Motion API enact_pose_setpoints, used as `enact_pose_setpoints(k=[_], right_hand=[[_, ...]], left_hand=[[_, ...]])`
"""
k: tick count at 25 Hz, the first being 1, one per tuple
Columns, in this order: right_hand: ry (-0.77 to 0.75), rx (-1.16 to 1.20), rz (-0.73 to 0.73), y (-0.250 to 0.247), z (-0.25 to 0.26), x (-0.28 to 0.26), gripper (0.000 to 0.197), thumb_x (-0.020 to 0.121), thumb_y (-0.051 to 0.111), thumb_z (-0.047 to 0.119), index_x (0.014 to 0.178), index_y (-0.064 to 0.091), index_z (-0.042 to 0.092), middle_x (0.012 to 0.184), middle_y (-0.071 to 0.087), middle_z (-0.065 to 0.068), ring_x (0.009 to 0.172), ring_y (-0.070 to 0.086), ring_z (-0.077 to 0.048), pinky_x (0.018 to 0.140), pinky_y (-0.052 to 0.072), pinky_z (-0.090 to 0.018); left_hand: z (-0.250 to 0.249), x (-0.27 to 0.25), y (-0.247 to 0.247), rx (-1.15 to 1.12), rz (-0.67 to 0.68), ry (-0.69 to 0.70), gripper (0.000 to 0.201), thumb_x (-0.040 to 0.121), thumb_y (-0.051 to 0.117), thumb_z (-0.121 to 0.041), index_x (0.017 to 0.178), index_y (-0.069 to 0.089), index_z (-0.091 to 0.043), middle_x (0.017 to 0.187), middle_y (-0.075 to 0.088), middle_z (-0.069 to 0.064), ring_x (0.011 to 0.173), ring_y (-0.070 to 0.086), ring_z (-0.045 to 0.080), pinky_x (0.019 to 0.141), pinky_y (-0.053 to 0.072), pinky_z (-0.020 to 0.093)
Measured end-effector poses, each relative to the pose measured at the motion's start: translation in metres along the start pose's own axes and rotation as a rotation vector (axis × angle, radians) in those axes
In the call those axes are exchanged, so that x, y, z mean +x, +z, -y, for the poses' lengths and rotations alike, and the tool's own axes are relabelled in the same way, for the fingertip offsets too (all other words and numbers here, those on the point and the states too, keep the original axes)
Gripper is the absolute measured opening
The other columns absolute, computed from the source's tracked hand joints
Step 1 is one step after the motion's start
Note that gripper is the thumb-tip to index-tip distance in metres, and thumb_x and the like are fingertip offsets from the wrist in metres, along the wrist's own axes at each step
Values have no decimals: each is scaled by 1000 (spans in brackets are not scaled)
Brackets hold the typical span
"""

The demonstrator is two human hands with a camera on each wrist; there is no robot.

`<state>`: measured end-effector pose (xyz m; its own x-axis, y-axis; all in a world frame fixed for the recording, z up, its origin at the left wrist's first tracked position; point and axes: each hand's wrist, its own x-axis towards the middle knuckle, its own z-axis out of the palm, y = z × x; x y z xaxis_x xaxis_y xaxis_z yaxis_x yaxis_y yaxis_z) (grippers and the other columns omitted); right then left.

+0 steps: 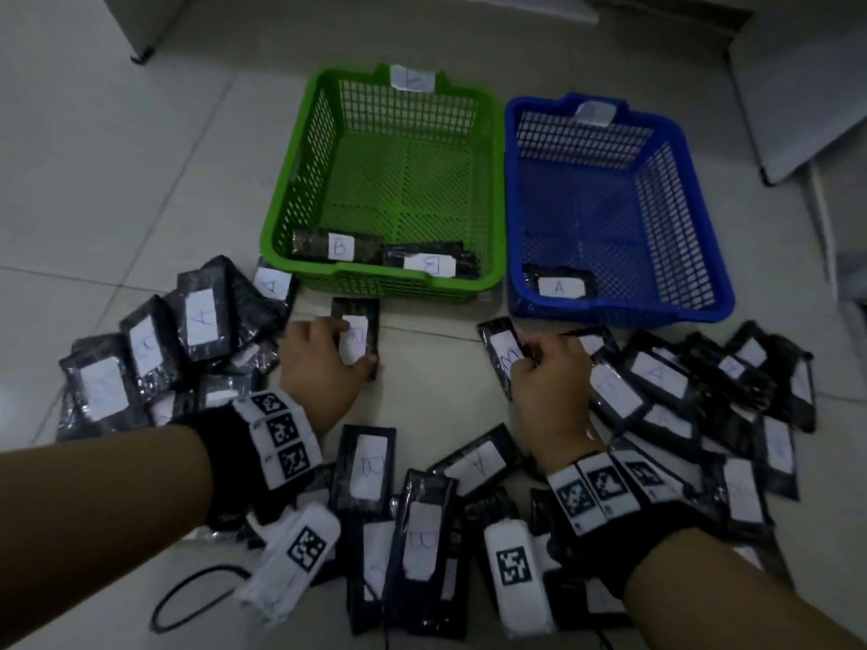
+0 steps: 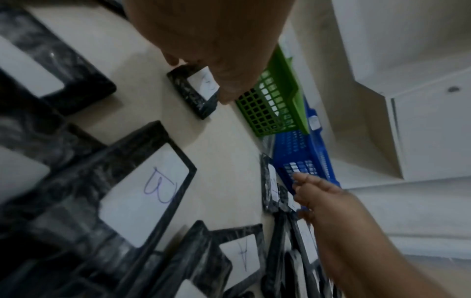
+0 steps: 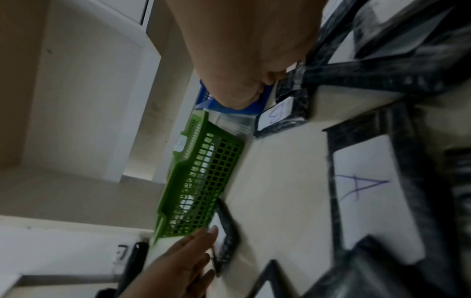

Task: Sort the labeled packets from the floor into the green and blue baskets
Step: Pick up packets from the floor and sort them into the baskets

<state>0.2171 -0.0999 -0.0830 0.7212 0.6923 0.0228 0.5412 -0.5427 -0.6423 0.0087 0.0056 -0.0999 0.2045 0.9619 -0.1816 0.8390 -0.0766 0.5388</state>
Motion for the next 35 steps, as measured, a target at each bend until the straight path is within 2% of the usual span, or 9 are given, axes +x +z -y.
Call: enact_pose_setpoints(k=[3,6,9,13,17,23,26,30,35], right_hand=[[-65,-232,137,7,-15,1,47,81,63,13,126,53,8,118,52,-19,112,43,-36,95,37,-40],[-91,-333,208,9,-17,7,61,82,64,17,138,40,9,125,47,-17,118,41,-34,99,36,-40],[-18,-379,313,10,-13,11,53,83,63,21,131,44,8,125,46,-17,119,40,-34,98,37,-40],[-39,-338,367,9,-4,8,41,72,66,19,110,49,15,114,52,-13,110,46,-33,90,40,-38],[-80,24,524,5,15,-1,29,81,61,16,97,41,30,96,62,4,91,62,-23,79,50,-37],[-179,525,227,-12,76,18,24,83,63,7,94,51,25,91,58,14,83,57,8,68,47,-10],[-211,441,205,-14,102,50,24,83,60,8,96,50,25,90,58,14,75,56,5,60,44,-13],[-220,196,351,0,114,79,23,84,54,8,98,49,25,96,59,-3,72,57,-17,56,43,-27],[-272,10,461,20,108,91,24,88,50,7,107,52,22,99,60,-8,67,53,-16,50,37,-26]], left_hand=[[-5,7,6,-29,-63,-103,71,70,80,-25,128,46,-2,127,45,25,120,43,38,98,35,42],[-2,20,6,-139,70,-157,77,67,83,-23,128,41,-3,126,52,23,116,51,36,95,44,41],[2,18,-6,-62,239,-134,56,74,77,-26,121,50,-7,119,62,15,108,59,30,85,47,34],[1,-4,-31,-43,305,109,24,86,64,-25,108,58,-20,102,66,3,91,63,20,76,49,29],[-13,-13,-65,-308,117,357,35,86,60,-11,113,51,-30,103,63,-11,86,61,-3,74,51,10],[-40,67,-105,-296,-253,456,43,83,47,-2,123,55,-15,112,51,10,101,47,7,88,33,4],[-40,103,-107,-83,-107,341,43,88,42,-2,128,55,-15,118,45,17,108,50,26,95,31,16],[-26,119,-95,113,39,288,42,90,42,-2,129,55,-11,124,42,20,112,49,35,100,36,30],[-18,113,-85,245,-59,419,41,87,47,-2,127,57,-3,130,42,23,121,42,40,106,35,41]])
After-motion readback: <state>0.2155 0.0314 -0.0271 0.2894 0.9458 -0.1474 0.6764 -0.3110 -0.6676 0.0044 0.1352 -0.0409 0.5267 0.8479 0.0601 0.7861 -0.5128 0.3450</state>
